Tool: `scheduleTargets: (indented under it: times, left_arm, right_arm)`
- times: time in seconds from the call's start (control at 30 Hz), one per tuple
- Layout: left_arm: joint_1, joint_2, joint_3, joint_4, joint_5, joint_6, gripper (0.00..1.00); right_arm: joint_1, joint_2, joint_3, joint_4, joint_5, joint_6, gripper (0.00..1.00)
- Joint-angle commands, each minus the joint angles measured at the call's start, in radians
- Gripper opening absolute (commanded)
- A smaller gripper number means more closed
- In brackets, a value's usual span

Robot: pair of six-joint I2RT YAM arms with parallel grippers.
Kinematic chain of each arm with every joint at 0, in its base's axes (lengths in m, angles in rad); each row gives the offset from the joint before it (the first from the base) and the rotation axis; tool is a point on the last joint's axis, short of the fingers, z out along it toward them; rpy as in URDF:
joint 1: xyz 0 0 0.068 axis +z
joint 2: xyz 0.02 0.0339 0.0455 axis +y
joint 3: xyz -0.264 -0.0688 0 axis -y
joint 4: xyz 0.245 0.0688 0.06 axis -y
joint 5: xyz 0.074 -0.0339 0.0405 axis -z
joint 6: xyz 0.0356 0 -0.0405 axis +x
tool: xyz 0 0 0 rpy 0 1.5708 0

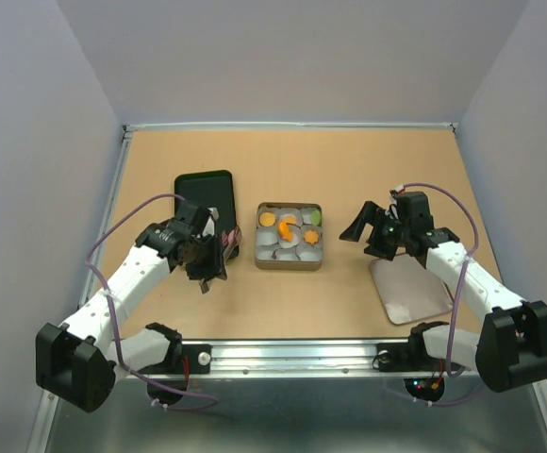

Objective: Pack the cookies

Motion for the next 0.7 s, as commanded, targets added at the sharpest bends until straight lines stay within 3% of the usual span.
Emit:
scheduleTargets:
  times: [0.0, 0.13, 0.3, 0.5, 0.67]
  left_arm:
    - [-0.005, 0.002, 0.097, -0.032, -0.038, 0.002, 0.41]
    - [-0.005, 0.007, 0.220, -0.110, -0.128, -0.004, 0.39]
    - [-0.025, 0.008, 0.327, -0.138, -0.088, -0.004, 0.34]
    - [-0.220, 0.034, 0.408, -0.153, -0.094, -0.044, 0.34]
    - [-0.268, 0.073, 0.358, -0.136, -0.122, -0.048, 0.34]
  right_arm:
    - [-0.006, -0.019, -0.007, 0.034, 0.003, -0.008, 1.00]
    - [-0.006, -0.017, -0.007, 0.034, 0.002, -0.005, 1.00]
    - [-0.006, 0.012, 0.012, 0.034, 0.012, -0.016, 1.00]
    - [-0.006, 0.107, 0.036, 0.037, 0.037, -0.045, 1.00]
    - [-0.006, 0.176, 0.067, 0.043, 0.043, -0.065, 1.00]
